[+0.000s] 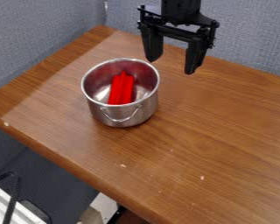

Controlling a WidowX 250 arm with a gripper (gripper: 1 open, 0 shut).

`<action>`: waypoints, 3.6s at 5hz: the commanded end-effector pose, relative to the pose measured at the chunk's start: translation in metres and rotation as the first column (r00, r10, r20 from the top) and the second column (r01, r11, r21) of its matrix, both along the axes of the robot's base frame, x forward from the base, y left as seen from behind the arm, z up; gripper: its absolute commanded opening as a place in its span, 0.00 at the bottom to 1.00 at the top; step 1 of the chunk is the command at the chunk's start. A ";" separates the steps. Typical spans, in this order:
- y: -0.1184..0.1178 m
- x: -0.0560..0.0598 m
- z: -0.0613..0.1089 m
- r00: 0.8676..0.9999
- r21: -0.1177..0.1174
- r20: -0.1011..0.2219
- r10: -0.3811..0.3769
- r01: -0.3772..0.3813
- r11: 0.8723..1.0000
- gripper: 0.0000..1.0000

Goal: Move the red object from the metal pot to the table

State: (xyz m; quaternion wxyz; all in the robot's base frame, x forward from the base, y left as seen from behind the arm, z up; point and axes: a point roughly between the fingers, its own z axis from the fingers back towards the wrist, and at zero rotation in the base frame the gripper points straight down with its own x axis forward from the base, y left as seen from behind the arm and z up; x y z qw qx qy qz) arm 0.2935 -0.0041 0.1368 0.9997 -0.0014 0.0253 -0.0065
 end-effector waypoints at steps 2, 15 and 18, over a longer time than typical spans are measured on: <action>0.021 -0.008 -0.011 0.999 0.014 -0.036 0.040 -0.039 0.999 1.00; 0.081 -0.008 -0.061 0.982 0.067 0.014 0.189 -0.189 0.980 1.00; 0.085 -0.004 -0.067 0.980 0.073 0.013 0.199 -0.199 0.977 1.00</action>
